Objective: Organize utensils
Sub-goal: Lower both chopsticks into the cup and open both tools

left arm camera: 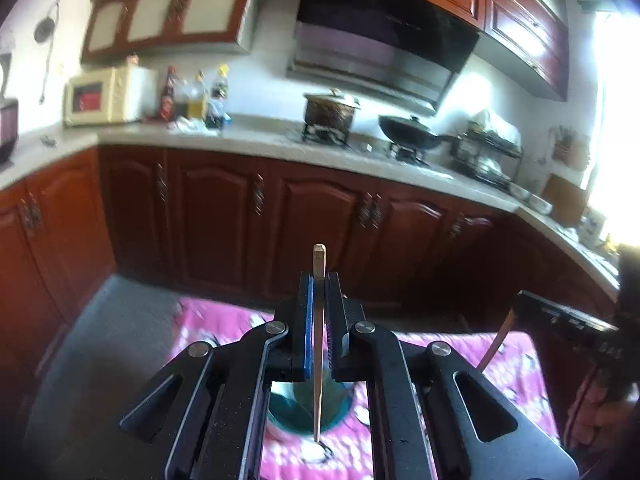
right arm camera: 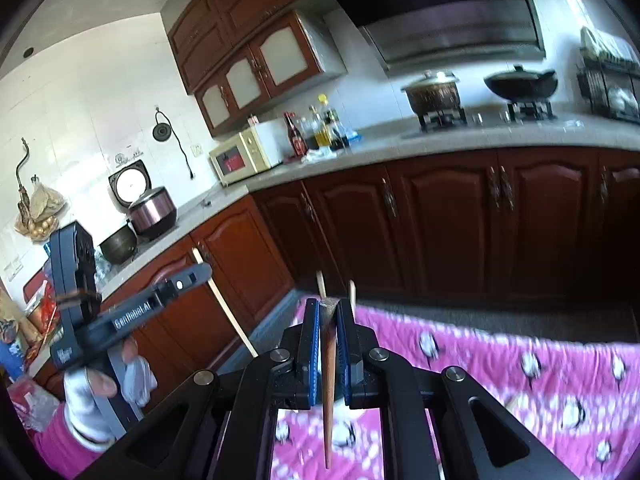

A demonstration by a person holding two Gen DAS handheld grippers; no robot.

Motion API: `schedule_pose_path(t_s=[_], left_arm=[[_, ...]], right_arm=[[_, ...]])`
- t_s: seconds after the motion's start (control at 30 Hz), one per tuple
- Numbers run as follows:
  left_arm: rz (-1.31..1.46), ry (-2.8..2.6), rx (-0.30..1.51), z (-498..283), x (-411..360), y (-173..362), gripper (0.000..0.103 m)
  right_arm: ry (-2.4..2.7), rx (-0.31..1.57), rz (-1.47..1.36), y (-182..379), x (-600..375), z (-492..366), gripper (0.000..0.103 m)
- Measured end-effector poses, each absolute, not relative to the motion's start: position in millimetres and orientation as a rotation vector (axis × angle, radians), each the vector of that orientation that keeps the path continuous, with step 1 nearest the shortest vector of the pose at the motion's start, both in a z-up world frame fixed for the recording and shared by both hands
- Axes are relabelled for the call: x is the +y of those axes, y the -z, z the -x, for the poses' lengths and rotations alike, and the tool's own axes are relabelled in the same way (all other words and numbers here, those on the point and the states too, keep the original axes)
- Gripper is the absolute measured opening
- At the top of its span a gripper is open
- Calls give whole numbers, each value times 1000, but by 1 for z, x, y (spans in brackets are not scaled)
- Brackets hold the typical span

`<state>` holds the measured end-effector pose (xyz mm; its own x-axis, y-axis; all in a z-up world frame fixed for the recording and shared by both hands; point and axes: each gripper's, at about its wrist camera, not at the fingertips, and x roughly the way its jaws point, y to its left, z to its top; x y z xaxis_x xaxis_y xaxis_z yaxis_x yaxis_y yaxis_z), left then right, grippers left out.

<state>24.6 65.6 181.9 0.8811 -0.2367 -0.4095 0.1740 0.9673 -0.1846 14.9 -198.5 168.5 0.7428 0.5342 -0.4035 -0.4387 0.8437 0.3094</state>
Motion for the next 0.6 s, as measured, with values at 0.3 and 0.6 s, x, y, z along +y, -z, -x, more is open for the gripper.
schedule_pose_path(t_s=[0.3,0.6], left_arm=[[105,114,423,-61,76,-151,4],[130,105,509,-74,81,-103,4]], right_arm=[[-489,447,-153,-174,-143,-67,8],[-470,529,-117,-124,-117,-106,8]])
